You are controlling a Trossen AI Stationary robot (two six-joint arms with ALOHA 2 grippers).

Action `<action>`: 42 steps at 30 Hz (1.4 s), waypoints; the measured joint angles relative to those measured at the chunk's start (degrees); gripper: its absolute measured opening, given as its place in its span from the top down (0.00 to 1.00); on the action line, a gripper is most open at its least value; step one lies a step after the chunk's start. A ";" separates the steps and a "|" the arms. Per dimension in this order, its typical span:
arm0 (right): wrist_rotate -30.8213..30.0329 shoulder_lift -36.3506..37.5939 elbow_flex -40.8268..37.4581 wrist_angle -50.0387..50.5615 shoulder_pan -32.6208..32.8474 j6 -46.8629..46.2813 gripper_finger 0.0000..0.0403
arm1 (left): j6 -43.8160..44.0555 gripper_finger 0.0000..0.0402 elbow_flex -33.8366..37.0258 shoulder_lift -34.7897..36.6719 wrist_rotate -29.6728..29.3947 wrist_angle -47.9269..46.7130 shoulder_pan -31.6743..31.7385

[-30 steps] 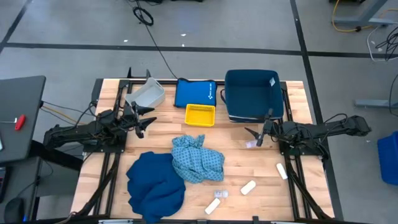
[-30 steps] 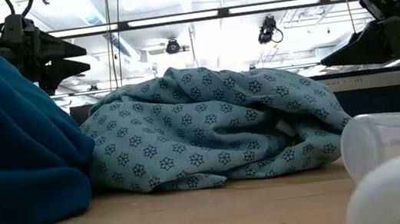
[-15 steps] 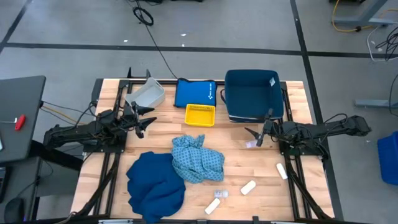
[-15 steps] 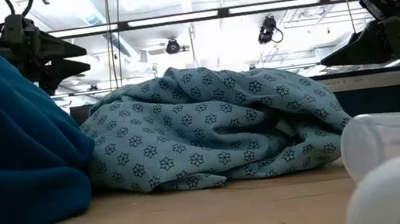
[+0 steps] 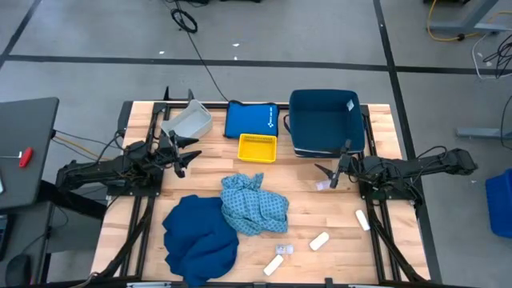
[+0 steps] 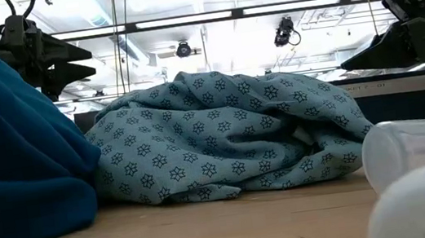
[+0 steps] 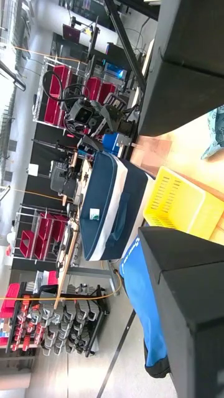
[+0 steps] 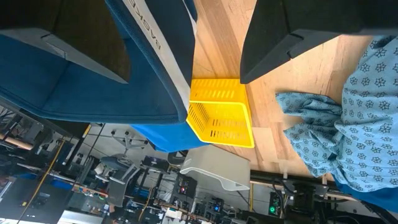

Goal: Pick & place medical supplies in basket/bin

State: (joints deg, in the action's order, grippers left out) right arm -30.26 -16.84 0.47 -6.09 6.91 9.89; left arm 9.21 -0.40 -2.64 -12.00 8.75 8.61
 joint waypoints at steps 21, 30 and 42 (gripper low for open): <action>-3.80 -0.02 -0.01 -0.05 -0.01 17.98 0.23 | 2.27 0.36 0.00 -0.02 0.05 0.02 0.02; -3.89 -0.02 -0.01 -0.02 -0.02 26.94 0.23 | -0.08 0.36 0.00 -0.01 0.18 0.02 0.00; 3.56 -0.01 -0.02 -0.07 0.00 -2.50 0.23 | -1.99 0.36 0.00 -0.02 5.54 -1.66 0.01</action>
State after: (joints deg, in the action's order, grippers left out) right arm -26.70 -16.85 0.45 -6.15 6.92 7.39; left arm 7.22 -0.40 -2.66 -6.46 7.09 8.62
